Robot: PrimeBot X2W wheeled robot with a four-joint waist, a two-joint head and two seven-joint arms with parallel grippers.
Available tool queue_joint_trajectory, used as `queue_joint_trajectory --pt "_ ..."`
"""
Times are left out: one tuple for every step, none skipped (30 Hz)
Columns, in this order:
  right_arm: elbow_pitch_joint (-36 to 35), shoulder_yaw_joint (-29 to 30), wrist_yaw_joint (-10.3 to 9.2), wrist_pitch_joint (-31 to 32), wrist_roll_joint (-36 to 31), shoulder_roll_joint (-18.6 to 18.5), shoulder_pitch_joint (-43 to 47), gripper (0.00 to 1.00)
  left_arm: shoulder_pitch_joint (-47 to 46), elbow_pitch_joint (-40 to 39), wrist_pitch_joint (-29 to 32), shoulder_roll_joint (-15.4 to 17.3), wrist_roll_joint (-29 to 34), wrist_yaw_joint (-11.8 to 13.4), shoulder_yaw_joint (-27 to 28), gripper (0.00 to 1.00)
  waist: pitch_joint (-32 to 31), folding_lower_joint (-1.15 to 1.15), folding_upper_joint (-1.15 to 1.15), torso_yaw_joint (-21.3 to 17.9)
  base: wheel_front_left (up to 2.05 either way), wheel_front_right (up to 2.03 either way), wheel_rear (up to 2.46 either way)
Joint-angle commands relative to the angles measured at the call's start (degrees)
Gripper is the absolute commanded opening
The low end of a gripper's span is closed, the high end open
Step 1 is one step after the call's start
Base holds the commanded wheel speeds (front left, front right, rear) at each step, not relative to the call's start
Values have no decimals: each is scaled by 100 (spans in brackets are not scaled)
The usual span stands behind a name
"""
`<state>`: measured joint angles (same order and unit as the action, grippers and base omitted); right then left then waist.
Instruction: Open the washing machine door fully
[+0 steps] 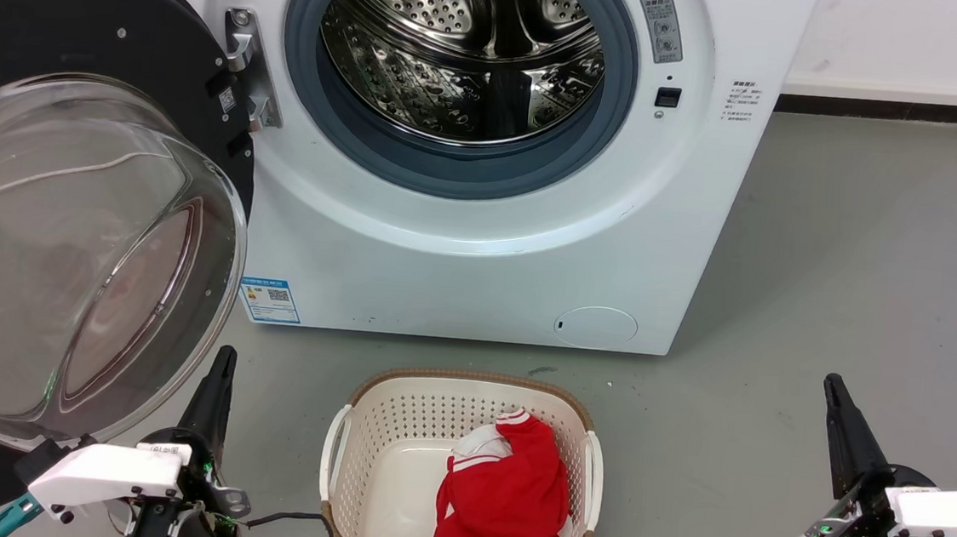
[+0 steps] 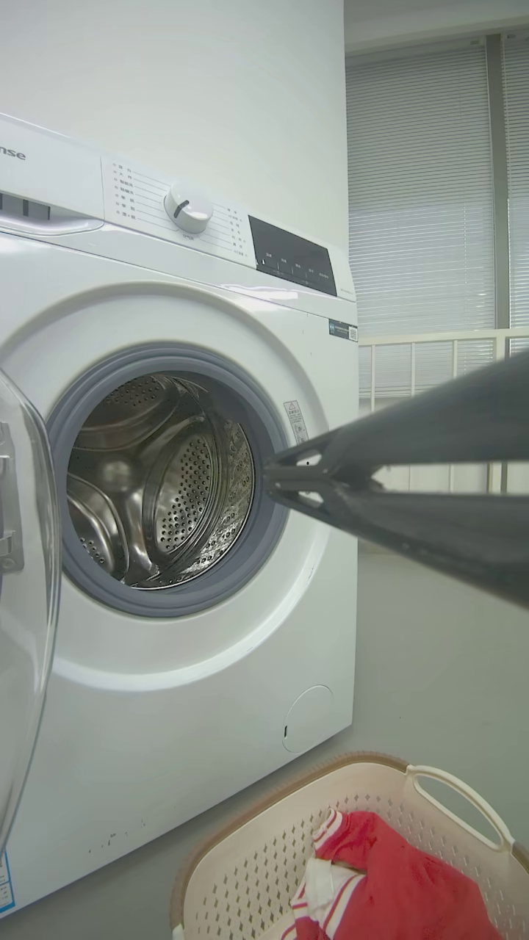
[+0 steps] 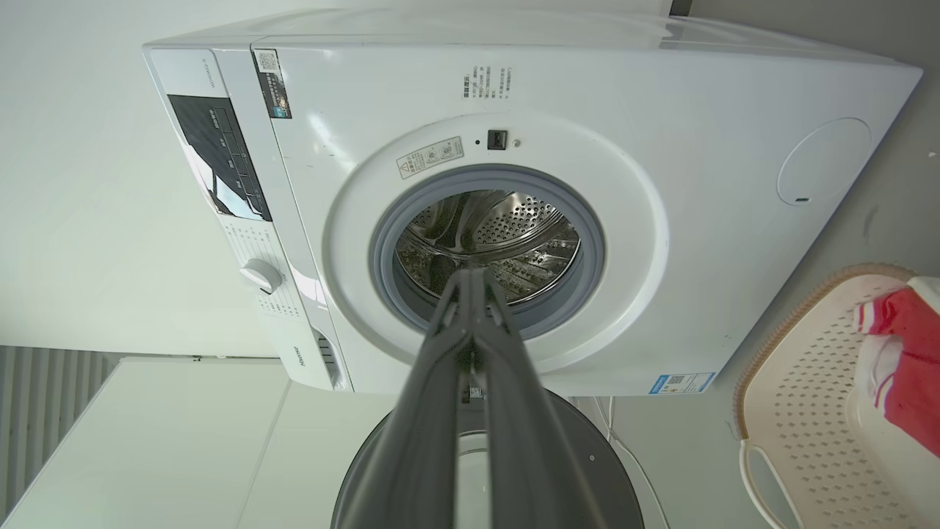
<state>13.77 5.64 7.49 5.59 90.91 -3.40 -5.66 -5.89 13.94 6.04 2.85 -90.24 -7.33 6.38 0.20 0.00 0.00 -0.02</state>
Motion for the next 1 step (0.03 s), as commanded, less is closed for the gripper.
queue_joint_trajectory --pt "19 17 0 23 104 -5 -69 0 -51 12 39 5 -98 -21 25 0 0 0 0 1 0 0 0"
